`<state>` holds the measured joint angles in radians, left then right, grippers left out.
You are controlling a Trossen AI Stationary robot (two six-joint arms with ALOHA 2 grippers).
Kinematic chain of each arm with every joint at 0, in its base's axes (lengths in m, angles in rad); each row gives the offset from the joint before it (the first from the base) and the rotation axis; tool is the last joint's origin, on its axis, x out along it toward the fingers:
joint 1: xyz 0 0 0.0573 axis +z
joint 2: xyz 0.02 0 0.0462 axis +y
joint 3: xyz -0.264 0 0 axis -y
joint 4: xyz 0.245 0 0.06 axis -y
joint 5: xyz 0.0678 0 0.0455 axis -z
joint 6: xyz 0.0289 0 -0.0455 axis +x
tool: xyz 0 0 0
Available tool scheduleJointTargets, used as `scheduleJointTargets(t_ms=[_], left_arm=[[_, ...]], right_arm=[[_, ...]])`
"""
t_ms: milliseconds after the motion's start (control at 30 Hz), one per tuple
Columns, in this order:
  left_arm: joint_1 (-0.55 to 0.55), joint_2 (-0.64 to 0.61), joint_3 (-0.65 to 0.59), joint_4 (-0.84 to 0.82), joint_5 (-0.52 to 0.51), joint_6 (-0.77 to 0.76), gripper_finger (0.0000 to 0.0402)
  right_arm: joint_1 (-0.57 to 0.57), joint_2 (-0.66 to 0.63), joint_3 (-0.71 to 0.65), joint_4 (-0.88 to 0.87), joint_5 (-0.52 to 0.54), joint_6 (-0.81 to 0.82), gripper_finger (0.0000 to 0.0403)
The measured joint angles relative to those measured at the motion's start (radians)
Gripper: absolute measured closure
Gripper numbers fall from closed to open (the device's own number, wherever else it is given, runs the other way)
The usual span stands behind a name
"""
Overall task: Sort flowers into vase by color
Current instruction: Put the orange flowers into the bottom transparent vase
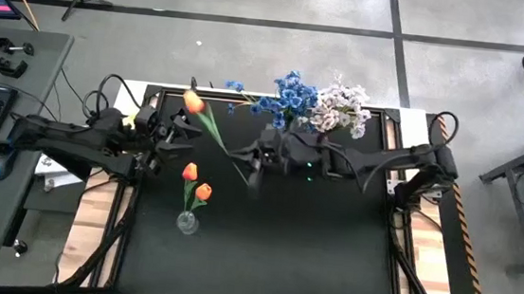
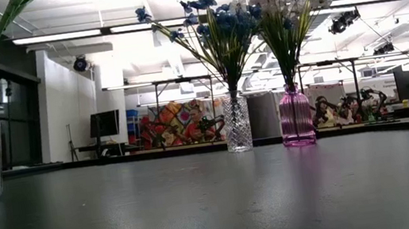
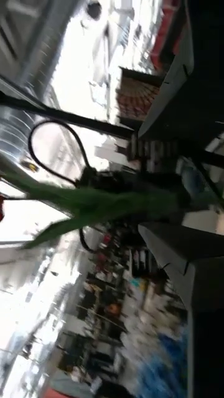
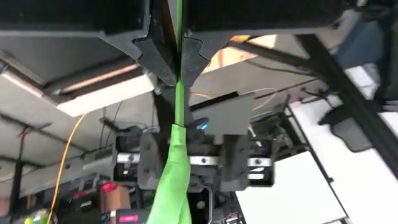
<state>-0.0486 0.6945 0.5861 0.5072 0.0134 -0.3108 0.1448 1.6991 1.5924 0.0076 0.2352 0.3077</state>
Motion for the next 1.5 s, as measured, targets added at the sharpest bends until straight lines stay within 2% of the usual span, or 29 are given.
scheduleJointTargets(t_ms=[300, 800, 1000, 1333, 1500], left_arm=[[0.000, 0.081, 0.000, 0.162, 0.010, -0.001, 0.0185], [0.000, 0.095, 0.000, 0.204, -0.038, 0.116, 0.0192], [0.000, 0.095, 0.000, 0.256, -0.041, 0.146, 0.0244], [0.000, 0.086, 0.000, 0.242, -0.044, 0.192, 0.0387], [0.001, 0.046, 0.000, 0.198, -0.059, 0.220, 0.0397]], right_arm=[[-0.042, 0.138, 0.220, -0.083, -0.053, -0.152, 0.0403], [-0.040, 0.155, 0.241, -0.135, -0.082, -0.159, 0.0403], [-0.041, 0.155, 0.241, -0.176, -0.089, -0.159, 0.0403], [-0.041, 0.155, 0.240, -0.184, -0.088, -0.162, 0.0403], [-0.040, 0.131, 0.239, -0.186, -0.007, -0.170, 0.0395]])
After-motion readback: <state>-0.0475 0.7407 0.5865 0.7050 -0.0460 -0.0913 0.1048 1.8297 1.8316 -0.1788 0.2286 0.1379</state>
